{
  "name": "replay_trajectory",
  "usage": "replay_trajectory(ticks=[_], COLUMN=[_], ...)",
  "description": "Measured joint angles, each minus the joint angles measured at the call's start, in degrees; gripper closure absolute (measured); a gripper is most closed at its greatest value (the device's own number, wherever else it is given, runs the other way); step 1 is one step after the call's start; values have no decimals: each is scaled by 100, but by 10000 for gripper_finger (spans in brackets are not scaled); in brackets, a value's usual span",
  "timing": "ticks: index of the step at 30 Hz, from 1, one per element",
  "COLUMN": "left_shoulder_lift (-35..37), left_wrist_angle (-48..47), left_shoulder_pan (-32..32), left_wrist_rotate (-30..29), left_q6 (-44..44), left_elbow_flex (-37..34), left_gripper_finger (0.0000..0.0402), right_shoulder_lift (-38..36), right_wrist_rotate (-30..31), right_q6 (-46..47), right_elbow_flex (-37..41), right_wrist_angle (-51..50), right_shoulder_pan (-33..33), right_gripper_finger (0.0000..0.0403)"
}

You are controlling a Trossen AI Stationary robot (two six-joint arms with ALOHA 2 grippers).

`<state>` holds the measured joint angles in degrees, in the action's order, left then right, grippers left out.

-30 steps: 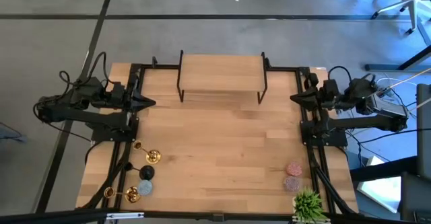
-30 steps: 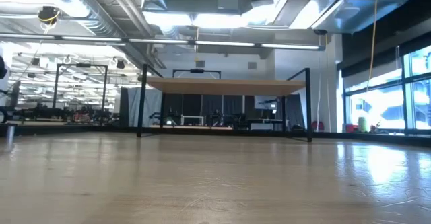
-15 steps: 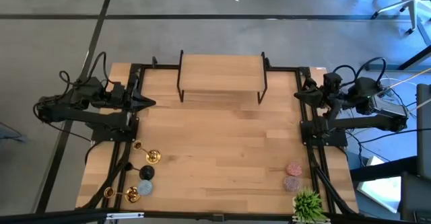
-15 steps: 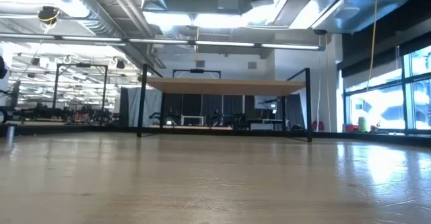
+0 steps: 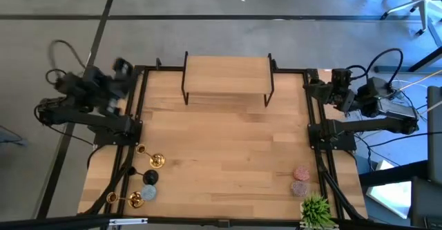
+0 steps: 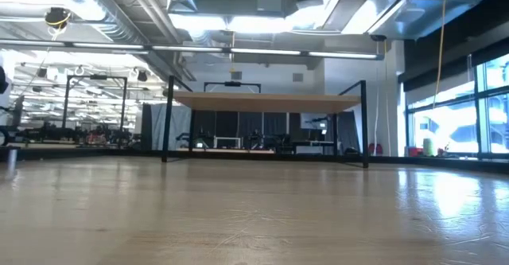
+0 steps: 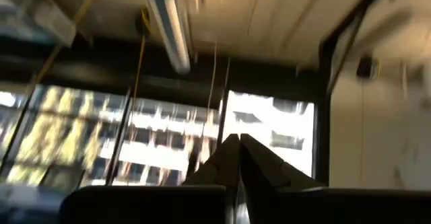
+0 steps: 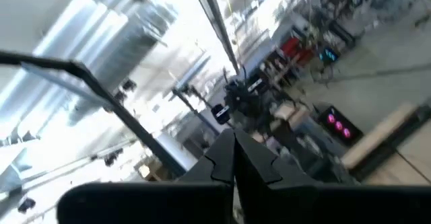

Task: Pick & Place candle stick holders
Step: Put the gold brass candlestick on the shelf

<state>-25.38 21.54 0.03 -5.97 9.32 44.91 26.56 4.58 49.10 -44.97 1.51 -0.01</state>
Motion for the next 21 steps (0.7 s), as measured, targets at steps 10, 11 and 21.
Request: replay_trajectory(ticks=[10,11,21], left_shoulder_lift=[-10,-8,-16], left_wrist_angle=[1314,1134,-2250], left_shoulder_pan=[0,0,7], left_wrist_rotate=[-227,-433,-1604], left_q6=[812,843,1776], left_elbow_flex=[7,7,113], left_gripper_finger=[396,397,399], right_shoulder_lift=[372,402,453], right_wrist_rotate=[335,337,279], right_q6=[-181,-182,-199], right_elbow_flex=[0,0,0], right_wrist_angle=[79,82,84], right_shoulder_pan=[0,0,-1], right_gripper_finger=[396,396,396])
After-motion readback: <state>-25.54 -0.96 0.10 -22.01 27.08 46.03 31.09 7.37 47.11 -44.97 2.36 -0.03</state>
